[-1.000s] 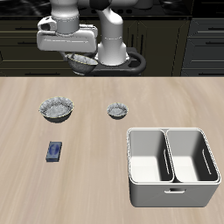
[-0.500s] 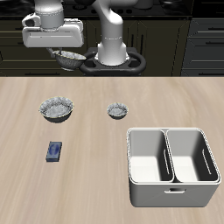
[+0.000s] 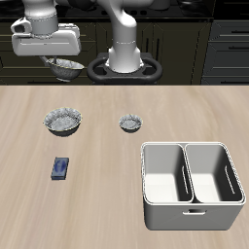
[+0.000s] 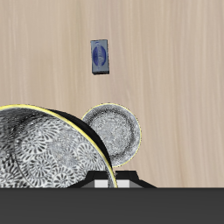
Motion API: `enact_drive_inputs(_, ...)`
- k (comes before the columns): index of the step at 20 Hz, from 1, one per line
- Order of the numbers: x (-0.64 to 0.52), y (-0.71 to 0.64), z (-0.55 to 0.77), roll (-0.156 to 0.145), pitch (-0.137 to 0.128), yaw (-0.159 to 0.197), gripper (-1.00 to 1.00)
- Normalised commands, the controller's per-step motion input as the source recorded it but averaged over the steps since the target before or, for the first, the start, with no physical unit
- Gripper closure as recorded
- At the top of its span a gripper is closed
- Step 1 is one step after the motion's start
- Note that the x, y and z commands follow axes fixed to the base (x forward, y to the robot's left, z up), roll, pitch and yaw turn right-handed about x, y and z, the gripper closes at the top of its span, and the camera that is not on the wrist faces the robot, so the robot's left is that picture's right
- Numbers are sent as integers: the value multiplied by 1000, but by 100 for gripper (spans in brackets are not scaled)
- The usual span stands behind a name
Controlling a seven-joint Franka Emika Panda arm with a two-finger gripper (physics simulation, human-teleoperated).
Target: Stack the middle-sized bowl on the largest bowl
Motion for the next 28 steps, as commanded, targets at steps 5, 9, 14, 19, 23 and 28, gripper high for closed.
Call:
enact_drive_inputs(5, 38, -116, -41, -14, 7, 1, 100)
enact_drive_inputs(9, 67, -114, -155, -25, 13, -12, 100)
enact_drive_inputs(14, 98, -147, -251, -26, 42, -20, 100)
enact_drive_inputs(19, 85, -74, -257, -23, 33, -13, 100)
enact_drive_inputs(23, 75, 49, -333, 8, 52, -10, 100)
enact_drive_inputs(28, 68, 11, -287, -1, 42, -13, 100)
